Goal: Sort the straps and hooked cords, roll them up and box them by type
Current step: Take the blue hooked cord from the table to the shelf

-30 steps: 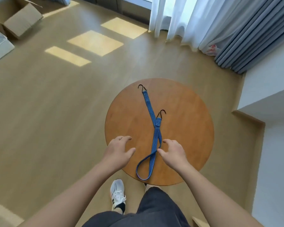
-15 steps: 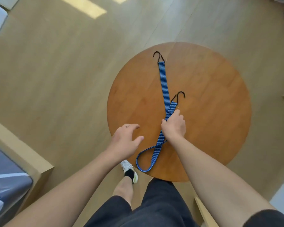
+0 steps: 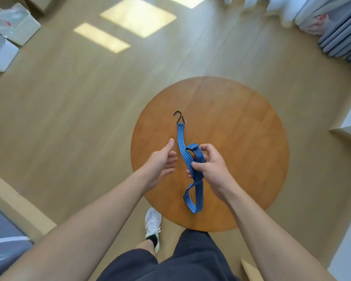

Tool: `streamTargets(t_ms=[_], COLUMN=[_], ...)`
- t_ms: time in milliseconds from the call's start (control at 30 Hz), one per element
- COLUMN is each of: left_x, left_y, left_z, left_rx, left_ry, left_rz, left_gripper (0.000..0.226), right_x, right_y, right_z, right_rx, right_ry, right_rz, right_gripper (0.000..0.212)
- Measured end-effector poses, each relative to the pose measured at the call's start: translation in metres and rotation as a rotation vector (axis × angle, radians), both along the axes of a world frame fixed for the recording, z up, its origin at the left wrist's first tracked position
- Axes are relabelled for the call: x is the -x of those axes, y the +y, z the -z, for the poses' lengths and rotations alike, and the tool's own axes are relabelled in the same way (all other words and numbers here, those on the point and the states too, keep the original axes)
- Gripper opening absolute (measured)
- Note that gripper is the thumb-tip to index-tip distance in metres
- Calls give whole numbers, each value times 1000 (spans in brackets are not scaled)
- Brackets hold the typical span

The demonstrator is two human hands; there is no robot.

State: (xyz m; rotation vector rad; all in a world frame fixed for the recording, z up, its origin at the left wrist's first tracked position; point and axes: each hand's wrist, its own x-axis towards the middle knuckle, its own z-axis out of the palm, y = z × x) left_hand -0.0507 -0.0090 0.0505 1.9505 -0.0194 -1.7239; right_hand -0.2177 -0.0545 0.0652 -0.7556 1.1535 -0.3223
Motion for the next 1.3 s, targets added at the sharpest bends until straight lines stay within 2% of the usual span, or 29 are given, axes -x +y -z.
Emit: streamTargets(t_ms=[67, 133, 267, 333, 400, 467, 567, 667, 867, 1067, 1167, 1233, 1300], left_x=[-3, -9, -25, -34, -41, -47, -49, -44, -36, -34, -26, -17, -6], left_y=[-12, -21, -33, -38, -42, -43, -27, 0, 61, 102, 117, 124, 132], left_z=[-15, -25, -41, -53, -69, -88, -127, -171, -223, -252, -260, -265, -271], left_rx=[44, 89, 166, 204, 263, 322, 427, 528, 747, 884, 923, 948, 966], left_ry=[295, 433, 468, 468, 452, 454, 455, 367, 199, 11, 26, 68, 121], left_rz=[-247, -430, -651, -691, -719, -720, -553, -289, 86, 301, 426, 524, 610], left_gripper=[78, 72, 59, 44, 27, 17, 17, 17, 21, 24, 34, 40, 42], right_x=[5, 9, 18, 21, 20, 17, 8, 3, -25, -42, -41, -37, -31], right_y=[7, 16, 37, 51, 66, 81, 102, 116, 158, 207, 227, 238, 247], right_z=[-25, -48, -95, -113, -127, -137, -158, -184, -243, -277, -290, -297, -302], right_rx=[17, 40, 145, 196, 227, 270, 412, 560, 706, 706, 580, 508, 521], right_ry=[-71, -127, -128, -111, -73, -5, 78, 89, -77, -290, -394, -367, -255], right_rz=[-23, -49, -97, -101, -56, 12, 171, 313, 464, 547, 560, 624, 684], right_gripper=[37, 34, 32, 27, 11, 18, 27, 20, 17, 21, 25, 34, 31])
